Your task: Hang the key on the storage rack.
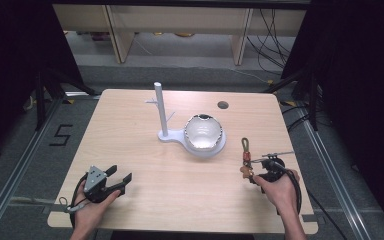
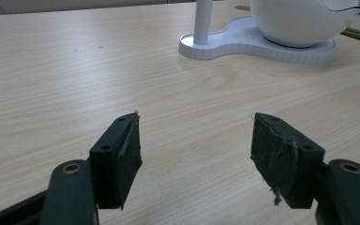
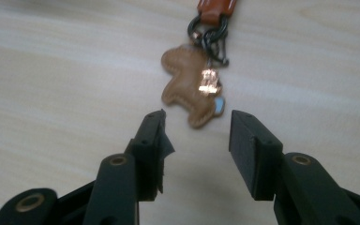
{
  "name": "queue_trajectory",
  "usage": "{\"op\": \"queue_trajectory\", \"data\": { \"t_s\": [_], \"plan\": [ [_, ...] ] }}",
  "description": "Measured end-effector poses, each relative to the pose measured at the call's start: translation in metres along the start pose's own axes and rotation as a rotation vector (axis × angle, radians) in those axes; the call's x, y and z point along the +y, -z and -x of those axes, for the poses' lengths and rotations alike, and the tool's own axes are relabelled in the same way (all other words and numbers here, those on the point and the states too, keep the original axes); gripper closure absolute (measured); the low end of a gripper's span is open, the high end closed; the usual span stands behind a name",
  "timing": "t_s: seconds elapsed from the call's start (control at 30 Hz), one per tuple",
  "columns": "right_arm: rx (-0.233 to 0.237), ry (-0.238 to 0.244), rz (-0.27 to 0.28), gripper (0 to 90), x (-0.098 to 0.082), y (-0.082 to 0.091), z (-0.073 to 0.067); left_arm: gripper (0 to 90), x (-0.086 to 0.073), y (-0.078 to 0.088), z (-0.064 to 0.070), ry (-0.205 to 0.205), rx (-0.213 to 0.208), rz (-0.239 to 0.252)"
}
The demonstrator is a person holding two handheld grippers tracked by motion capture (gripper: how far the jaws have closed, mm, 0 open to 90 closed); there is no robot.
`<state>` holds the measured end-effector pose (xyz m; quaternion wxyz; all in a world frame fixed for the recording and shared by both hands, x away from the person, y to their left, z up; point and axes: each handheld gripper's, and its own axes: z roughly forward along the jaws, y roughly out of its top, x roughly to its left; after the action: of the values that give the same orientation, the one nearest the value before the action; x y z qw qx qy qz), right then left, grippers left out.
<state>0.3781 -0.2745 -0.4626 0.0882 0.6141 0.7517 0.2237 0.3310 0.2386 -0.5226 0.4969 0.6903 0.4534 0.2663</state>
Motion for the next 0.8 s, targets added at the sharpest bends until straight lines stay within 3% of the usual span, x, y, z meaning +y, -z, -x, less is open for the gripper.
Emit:
{"op": "queue_trajectory", "data": {
  "t_s": [0.13,0.17,0.23,0.3,0.33,0.37,0.4,0.63,0.67,0.7,0.8],
  "plan": [
    [-0.005,-0.016,-0.019,57.2,0.024,-0.005,-0.001,33.1,0.0,-0.001,0.001,-0.017,-0.009,-0.002],
    [-0.008,0.008,-0.022,57.2,0.03,-0.008,0.002,33.2,0.0,-0.001,0.002,-0.015,-0.008,-0.004],
    [-0.016,-0.05,-0.02,57.2,0.041,-0.013,0.0,33.3,0.0,-0.001,0.002,-0.014,-0.004,-0.011],
    [-0.021,0.008,-0.016,57.3,0.05,-0.017,0.005,33.2,0.0,-0.002,0.001,-0.01,-0.01,-0.002],
    [-0.019,-0.03,-0.006,57.4,0.054,-0.021,0.004,33.2,0.0,-0.002,0.001,-0.008,-0.008,-0.004],
    [-0.022,-0.094,-0.047,57.8,0.059,-0.021,-0.001,33.2,0.0,-0.002,0.001,-0.007,-0.008,-0.004],
    [-0.026,-0.078,-0.049,58.0,0.061,-0.022,0.001,33.2,0.0,-0.002,0.001,-0.007,-0.008,-0.004],
    [-0.056,-0.107,-0.054,59.3,0.079,-0.04,0.001,33.2,0.0,0.0,0.001,-0.014,-0.006,-0.01],
    [-0.064,-0.16,-0.048,59.5,0.081,-0.044,-0.002,33.2,0.0,-0.001,0.001,-0.012,-0.013,-0.003],
    [-0.074,-0.126,-0.065,59.5,0.081,-0.046,0.0,33.3,0.0,-0.001,0.002,-0.011,-0.013,-0.003],
    [-0.096,-0.148,-0.072,59.6,0.083,-0.054,0.0,33.3,0.0,0.0,0.002,-0.015,-0.005,-0.014]
  ]
}}
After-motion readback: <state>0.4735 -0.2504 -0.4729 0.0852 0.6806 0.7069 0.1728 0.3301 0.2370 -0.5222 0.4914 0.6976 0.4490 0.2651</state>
